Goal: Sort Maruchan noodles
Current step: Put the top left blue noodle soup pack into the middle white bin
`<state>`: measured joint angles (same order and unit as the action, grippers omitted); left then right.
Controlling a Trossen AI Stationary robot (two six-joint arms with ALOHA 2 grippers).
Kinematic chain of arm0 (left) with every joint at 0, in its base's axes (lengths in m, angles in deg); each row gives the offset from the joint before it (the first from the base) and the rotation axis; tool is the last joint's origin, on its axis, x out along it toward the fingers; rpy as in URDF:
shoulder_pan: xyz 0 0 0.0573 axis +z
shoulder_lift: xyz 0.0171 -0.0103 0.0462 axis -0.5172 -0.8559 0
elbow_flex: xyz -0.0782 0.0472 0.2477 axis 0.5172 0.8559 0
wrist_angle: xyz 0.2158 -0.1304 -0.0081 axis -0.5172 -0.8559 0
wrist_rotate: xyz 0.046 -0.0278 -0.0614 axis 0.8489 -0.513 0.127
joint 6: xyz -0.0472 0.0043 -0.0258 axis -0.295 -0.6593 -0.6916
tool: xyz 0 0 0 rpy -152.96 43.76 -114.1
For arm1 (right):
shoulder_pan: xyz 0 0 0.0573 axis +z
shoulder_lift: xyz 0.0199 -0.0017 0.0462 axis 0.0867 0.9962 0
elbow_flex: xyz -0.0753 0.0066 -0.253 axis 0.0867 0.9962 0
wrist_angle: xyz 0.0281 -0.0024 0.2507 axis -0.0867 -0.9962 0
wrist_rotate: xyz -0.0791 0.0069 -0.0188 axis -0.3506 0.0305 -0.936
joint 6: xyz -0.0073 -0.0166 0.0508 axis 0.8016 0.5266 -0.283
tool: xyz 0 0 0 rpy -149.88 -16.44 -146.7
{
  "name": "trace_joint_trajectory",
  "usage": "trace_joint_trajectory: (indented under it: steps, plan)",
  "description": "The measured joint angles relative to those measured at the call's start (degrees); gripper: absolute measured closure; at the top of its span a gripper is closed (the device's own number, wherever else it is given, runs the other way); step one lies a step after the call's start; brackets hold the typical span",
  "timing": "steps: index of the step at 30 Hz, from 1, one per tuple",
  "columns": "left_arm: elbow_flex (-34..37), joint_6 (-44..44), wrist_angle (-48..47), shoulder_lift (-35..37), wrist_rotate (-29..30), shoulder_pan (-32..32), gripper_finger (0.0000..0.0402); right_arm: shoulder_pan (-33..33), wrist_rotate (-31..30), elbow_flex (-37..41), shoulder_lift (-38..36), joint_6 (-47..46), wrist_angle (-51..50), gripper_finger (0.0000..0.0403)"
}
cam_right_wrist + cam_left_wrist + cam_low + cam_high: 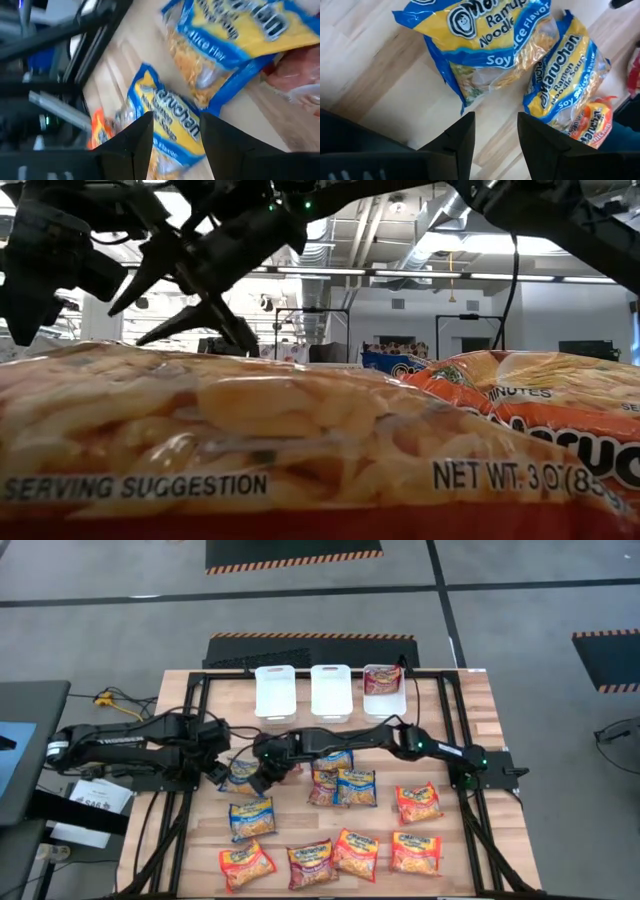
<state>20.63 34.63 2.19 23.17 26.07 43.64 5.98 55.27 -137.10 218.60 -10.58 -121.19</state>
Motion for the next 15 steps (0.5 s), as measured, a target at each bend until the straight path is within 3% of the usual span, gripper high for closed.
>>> trace_joint_trajectory:
  steps: [7,15]
  plan:
    - [0.01,-2.37,1.03,-3.78,4.27,0.00,0.0270,1.31,-7.17,-0.15,1.89,-5.78,0.15,0.0217]
    - [0.01,-5.95,1.66,-8.87,9.02,0.00,0.0270,1.24,-9.90,-0.06,3.23,-11.22,-0.50,0.0217]
